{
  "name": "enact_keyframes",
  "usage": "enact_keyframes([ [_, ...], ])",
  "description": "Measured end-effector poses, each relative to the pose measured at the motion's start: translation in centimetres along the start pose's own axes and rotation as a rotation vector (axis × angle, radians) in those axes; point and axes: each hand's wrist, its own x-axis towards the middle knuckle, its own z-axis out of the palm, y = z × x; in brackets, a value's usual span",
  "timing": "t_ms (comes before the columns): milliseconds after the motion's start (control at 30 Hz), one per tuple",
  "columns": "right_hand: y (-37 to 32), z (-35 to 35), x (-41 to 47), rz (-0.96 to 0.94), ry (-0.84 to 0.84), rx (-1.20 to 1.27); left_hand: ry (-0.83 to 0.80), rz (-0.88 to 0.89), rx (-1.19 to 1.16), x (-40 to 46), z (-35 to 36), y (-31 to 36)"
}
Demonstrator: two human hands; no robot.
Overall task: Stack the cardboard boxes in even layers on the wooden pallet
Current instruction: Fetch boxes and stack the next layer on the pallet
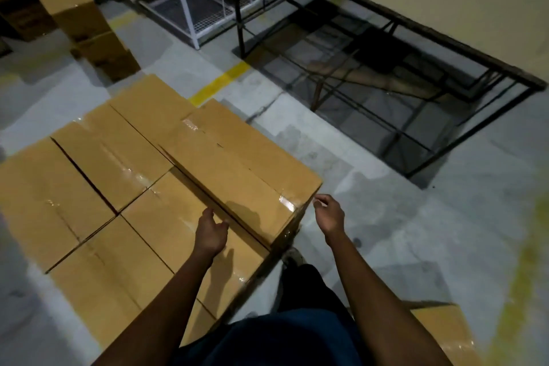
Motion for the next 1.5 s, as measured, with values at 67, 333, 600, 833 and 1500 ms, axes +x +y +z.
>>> enact_keyframes([
  [67,2.1,0.4,-3.7,0.02,-0.01,0.024,-0.027,0.057,0.026,-1.3,-0.8,-1.2],
  [333,10.3,-1.3,-14.7,0.111,-0.036,-0.032,-0.208,0.093,0.138,-5.5,-0.3,-5.4],
  [600,14.9,-4.1,-21.2,0.156,0.116,0.034,-0.34,0.182,0.159,-9.9,2.9,-4.9],
  [833,19.0,-6.0,-27.4,0.187,0.228,0.134,-0.438,0.292,0.225,-14.3,5.4,-5.4],
  [1500,33.4,-9.2,-50.4,0.33,0.487,0.434,-0.757,0.552,0.493,-35.8,13.4,-13.4],
])
